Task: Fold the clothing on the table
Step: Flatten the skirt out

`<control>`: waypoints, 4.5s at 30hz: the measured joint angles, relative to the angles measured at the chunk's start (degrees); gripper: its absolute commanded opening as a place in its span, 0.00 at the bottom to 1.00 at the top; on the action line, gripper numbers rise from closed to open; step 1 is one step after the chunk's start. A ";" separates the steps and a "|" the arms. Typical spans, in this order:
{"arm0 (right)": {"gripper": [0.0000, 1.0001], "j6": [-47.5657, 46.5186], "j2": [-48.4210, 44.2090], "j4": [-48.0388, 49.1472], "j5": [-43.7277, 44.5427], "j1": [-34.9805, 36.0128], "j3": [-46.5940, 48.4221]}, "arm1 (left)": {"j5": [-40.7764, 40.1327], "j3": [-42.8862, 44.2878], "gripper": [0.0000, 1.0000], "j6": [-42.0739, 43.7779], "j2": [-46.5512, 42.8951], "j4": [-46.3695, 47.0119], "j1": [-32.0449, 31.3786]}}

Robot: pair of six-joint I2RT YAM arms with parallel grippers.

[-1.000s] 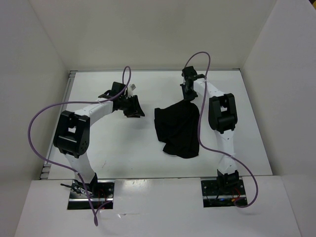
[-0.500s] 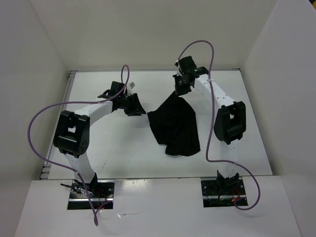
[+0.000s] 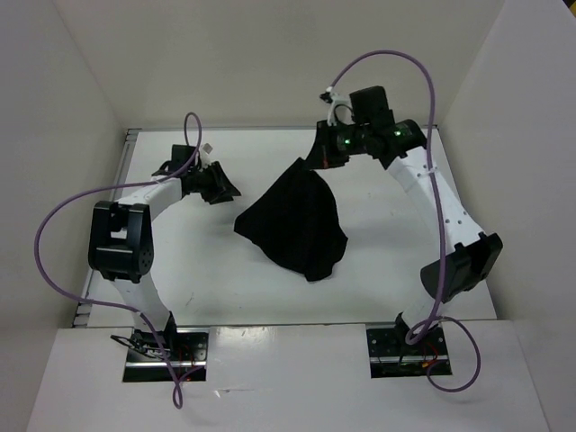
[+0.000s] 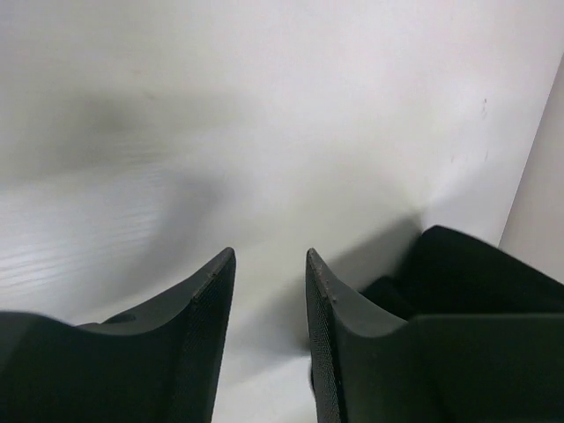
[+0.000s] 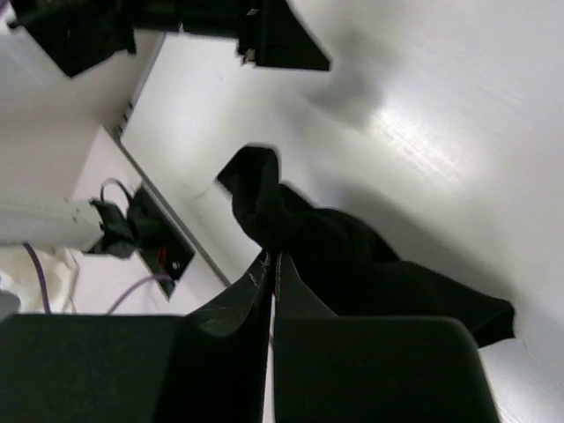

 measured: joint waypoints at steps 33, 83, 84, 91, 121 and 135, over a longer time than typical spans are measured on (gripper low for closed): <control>0.00 16.20 33.09 18.64 35.78 -15.04 4.04 | 6.75 3.19 0.45 -1.27 10.12 10.29 -7.65; 0.00 14.75 28.15 20.72 32.20 -17.49 -6.84 | -12.85 9.27 0.00 -2.58 10.54 11.04 -9.11; 0.00 14.75 28.11 21.55 31.65 -17.51 -7.30 | -12.85 8.83 0.00 -2.56 10.64 10.49 -9.20; 0.00 14.16 26.82 24.30 27.63 -17.46 -9.88 | -10.97 8.74 0.00 -2.51 11.45 9.60 -9.01; 0.00 5.86 -17.09 19.15 31.71 -11.26 -15.19 | 6.29 18.60 0.00 0.00 -21.09 4.02 -3.93; 0.00 9.29 -8.68 18.58 37.40 -11.85 -9.22 | 9.31 26.45 0.00 -1.68 -8.70 1.64 -2.91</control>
